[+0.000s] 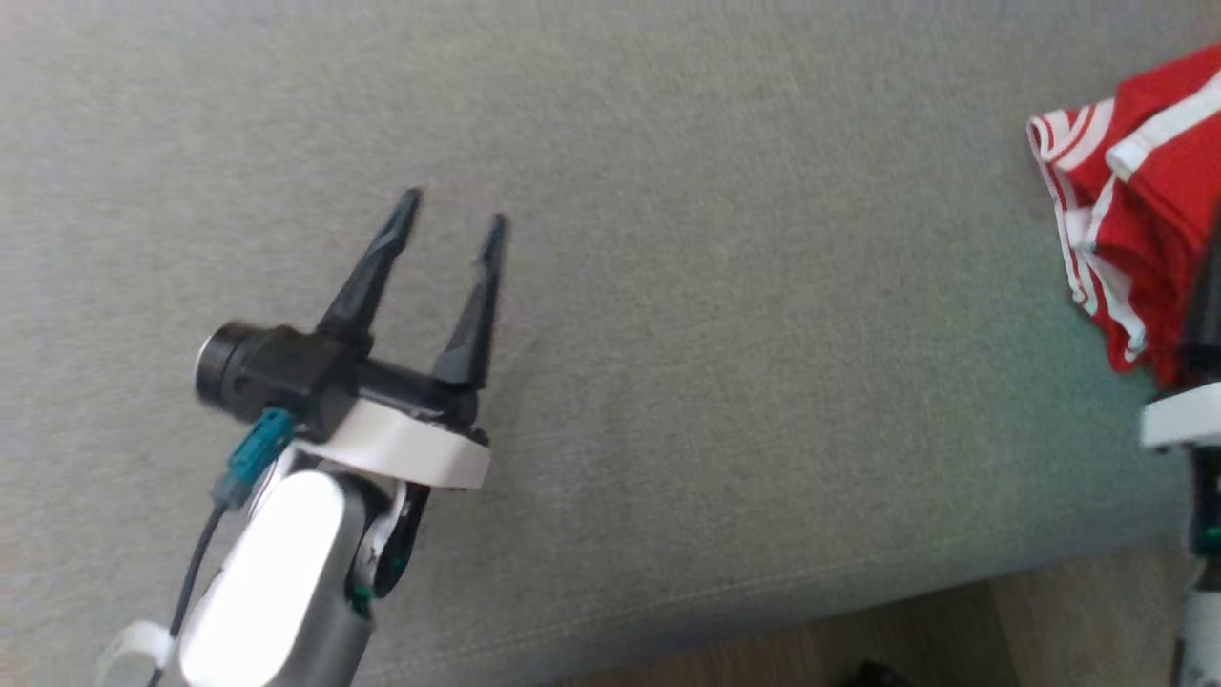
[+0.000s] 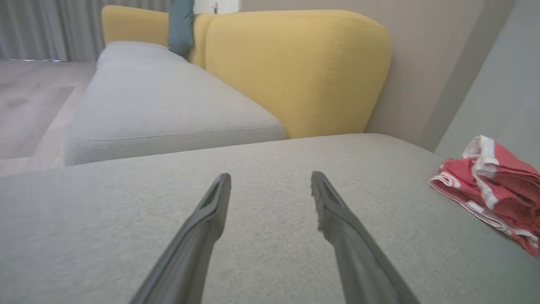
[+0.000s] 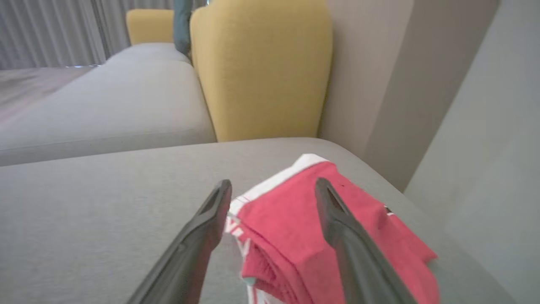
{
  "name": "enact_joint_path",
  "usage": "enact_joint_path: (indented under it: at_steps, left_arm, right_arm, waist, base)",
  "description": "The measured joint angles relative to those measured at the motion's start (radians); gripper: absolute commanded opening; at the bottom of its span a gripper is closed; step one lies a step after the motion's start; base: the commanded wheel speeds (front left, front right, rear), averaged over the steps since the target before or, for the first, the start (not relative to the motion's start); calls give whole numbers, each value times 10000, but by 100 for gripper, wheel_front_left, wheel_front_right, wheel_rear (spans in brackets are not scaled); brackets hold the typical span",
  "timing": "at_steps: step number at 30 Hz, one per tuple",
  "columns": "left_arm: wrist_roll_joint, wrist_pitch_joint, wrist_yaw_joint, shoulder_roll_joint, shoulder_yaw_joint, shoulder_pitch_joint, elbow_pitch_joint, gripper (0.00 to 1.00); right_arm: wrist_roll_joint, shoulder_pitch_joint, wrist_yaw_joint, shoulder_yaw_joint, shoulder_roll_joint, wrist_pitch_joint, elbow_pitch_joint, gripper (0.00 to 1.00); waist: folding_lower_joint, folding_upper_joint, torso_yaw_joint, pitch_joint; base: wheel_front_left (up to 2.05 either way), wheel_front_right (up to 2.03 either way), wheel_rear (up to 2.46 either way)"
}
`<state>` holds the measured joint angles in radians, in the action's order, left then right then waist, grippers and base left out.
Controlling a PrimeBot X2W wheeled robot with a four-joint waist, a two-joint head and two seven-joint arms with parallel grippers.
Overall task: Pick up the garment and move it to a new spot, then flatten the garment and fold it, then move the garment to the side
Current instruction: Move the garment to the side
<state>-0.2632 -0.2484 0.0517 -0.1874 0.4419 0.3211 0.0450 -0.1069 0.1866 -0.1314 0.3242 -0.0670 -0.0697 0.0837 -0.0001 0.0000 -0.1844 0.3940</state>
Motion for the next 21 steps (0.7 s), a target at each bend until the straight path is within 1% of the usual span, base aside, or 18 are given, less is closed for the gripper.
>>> enact_joint_path:
  at_steps: [3, 6, 10, 16, 21]
  left_arm:
    - [-148, -10, 320, 17, -357, -373, 12, 100]
    - [-316, -12, 533, 6, -656, -798, 48, 100]
    - [-405, -12, 777, -44, -984, -1288, 82, 100]
    - [-554, -12, 980, -334, -1302, -1840, 107, 100]
    - [-656, 6, 978, -489, -1323, -2230, 159, 100]
  right_arm:
    - [13, -220, 0, -635, 81, 146, 171, 100]
    - [15, -406, 0, -1177, 173, 314, 318, 100]
    - [12, -651, 0, -1574, 205, 449, 337, 100]
    - [12, -1059, 0, -1939, 213, 430, 301, 100]
    - [-88, -1418, 0, -2159, 215, 326, 217, 100]
  waist:
    - [0, 0, 248, -412]
    - [0, 0, 590, -765]
    - [0, 0, 1074, -1224]
    - [0, 0, 1628, -1970]
    - [0, 0, 1856, -2579]
  base:
    - [0, 0, 0]
    - [0, 0, 0]
    - [0, 0, 0]
    - [0, 0, 0]
    - [0, 0, 0]
